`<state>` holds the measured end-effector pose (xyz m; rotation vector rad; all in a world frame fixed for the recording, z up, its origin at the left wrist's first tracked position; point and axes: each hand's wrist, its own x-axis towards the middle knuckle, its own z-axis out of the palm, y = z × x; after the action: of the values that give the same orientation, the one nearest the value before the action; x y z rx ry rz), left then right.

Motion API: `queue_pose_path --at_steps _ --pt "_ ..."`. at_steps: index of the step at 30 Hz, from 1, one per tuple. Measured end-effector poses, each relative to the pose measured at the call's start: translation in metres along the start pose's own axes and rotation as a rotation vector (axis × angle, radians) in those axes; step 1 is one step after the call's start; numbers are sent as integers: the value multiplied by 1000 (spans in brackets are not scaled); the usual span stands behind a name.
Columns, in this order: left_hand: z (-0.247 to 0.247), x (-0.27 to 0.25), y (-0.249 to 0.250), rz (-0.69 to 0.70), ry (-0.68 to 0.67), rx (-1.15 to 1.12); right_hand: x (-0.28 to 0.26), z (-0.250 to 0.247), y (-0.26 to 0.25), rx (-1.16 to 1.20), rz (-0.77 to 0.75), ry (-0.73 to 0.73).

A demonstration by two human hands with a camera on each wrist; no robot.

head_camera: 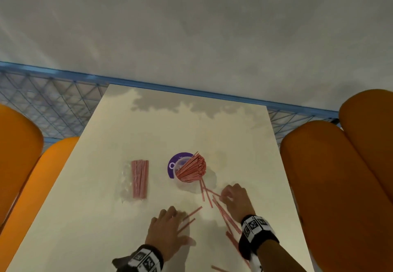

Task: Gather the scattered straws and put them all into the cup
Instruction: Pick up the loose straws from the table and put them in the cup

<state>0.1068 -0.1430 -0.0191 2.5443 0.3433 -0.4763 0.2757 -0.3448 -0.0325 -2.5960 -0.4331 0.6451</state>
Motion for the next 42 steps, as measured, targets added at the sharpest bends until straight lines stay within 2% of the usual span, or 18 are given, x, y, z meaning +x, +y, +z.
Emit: queue_pose_path --at_steps 1,4,8,12,15,17,22,26,32,36,40,42 --pt "7 0 3 19 -15 43 0 1 1 51 30 52" --pt "16 -1 -1 58 58 167 9 -1 0 189 135 145" --pt "24 4 -16 85 46 162 22 6 -31 68 112 108" --pt "25 0 -21 194 131 135 23 31 -62 -60 42 107" --pt "30 0 -25 259 175 139 23 33 -51 42 21 194" --pt "30 -1 -25 276 163 160 26 20 -33 130 68 235" --pt "25 -2 -19 238 125 182 30 -23 14 206 208 227" --pt "27 -2 -17 223 51 160 6 -32 32 291 212 230" --pt "30 -3 0 295 6 220 -37 11 9 284 79 209" --pt "44 -6 11 347 12 276 -58 36 -10 212 -38 92" --pt "43 -4 23 383 72 255 -76 19 9 114 -85 27" --pt "36 2 29 344 70 260 -92 5 35 -21 -105 -89"
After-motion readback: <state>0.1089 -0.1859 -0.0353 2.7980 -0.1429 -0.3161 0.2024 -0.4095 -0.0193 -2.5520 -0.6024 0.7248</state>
